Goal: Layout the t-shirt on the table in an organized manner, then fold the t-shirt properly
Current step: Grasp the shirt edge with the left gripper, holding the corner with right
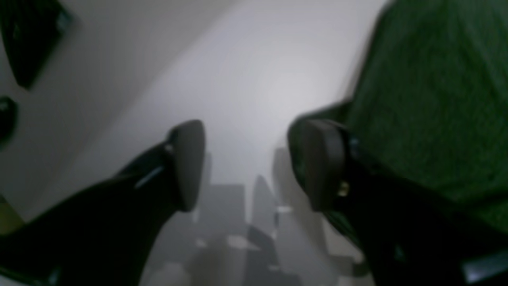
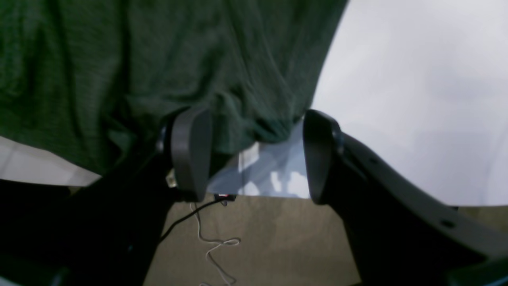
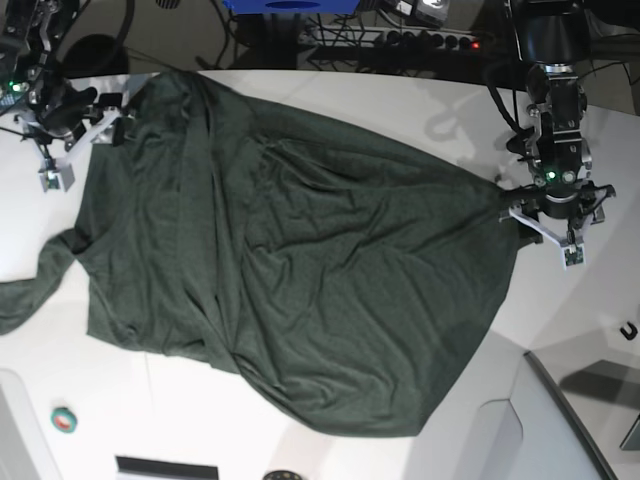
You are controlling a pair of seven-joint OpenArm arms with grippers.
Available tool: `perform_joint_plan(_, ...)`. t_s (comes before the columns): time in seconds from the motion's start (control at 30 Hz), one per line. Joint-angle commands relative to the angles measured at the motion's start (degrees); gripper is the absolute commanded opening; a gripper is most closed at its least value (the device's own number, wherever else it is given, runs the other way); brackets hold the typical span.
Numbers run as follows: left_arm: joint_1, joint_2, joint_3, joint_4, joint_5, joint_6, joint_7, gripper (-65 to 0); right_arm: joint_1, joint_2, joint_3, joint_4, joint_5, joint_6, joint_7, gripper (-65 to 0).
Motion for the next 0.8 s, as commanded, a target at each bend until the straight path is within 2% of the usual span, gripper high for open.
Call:
perform_joint_plan(0.0,-0.89,-1.12,-0.51,0.38,-1.11,0.65,-1.31,-24.2,0.24,0.31,0.27,0.70,0.59,0.26,1.72,-30.3)
perform_joint_plan(0.27,-0.98,-5.69,-0.43,-7.44,-23.35,0.65,-1.49,-23.9,-0.99,-0.92,0.36,0.96,0.68,0.26,4.26,-30.3)
perform_joint_plan(0.47,-0.28,-7.72,-0.25,-7.62,-37.33,0.57,-1.57,-23.7,-1.52,-1.71,0.27,0.88,0.68,0.26,4.88,-30.2)
perform_joint_plan(0.6,-0.19,-7.80,-0.60,-6.56,-39.79,-2.77,-1.66,-23.7,-1.52,-1.80,0.27,0.88,0.68,0.26,4.88,-30.2)
perform_joint_plan(0.7,-0.10,-7.72,-0.60,-5.16,-39.79,-3.39,-1.40,-23.2,-1.52,-1.80,0.27,0.88,0.68,0.26,4.88,-30.2)
perform_joint_plan(0.77,-0.10,-7.63,-0.60,-5.16,-39.79,-3.39,-1.40,-16.5,-1.52,-1.80,0.27,0.88,0.68,0.35,4.88,-30.2)
